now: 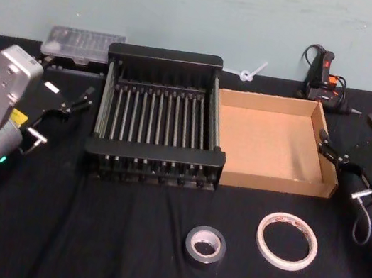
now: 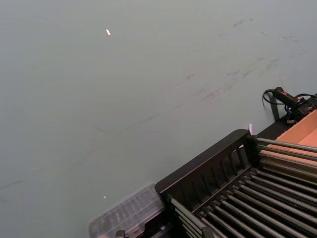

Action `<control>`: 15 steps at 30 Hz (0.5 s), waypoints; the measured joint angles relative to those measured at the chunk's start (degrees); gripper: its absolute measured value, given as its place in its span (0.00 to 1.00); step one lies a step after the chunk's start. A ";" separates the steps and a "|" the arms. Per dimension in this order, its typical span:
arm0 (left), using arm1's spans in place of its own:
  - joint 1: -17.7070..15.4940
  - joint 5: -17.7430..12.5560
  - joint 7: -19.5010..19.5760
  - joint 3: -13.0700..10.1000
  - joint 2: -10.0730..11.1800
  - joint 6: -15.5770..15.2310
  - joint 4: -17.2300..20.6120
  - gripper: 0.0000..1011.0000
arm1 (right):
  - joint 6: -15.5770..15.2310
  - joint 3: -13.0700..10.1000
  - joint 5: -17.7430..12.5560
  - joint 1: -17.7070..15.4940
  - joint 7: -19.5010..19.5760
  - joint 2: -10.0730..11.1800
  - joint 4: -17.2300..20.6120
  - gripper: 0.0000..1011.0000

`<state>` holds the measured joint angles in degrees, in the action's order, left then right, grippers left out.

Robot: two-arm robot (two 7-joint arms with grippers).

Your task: Pick up the white tape and place it into the black box , Pick up the silver tape and place it into the brown box.

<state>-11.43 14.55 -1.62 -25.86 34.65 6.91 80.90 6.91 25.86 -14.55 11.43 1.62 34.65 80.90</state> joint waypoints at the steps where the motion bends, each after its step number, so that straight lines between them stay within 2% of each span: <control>1: 0.00 0.00 0.00 0.00 0.00 0.00 0.00 0.99 | 0.00 0.00 0.00 0.00 0.00 0.00 0.00 0.99; 15: 0.00 0.00 0.00 0.00 0.00 0.00 0.00 0.99 | 0.00 0.00 0.00 0.00 0.00 0.00 0.00 0.99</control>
<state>-11.43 14.55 -1.62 -25.86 34.65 6.91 80.90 6.91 25.86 -14.55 11.43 1.62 34.65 80.90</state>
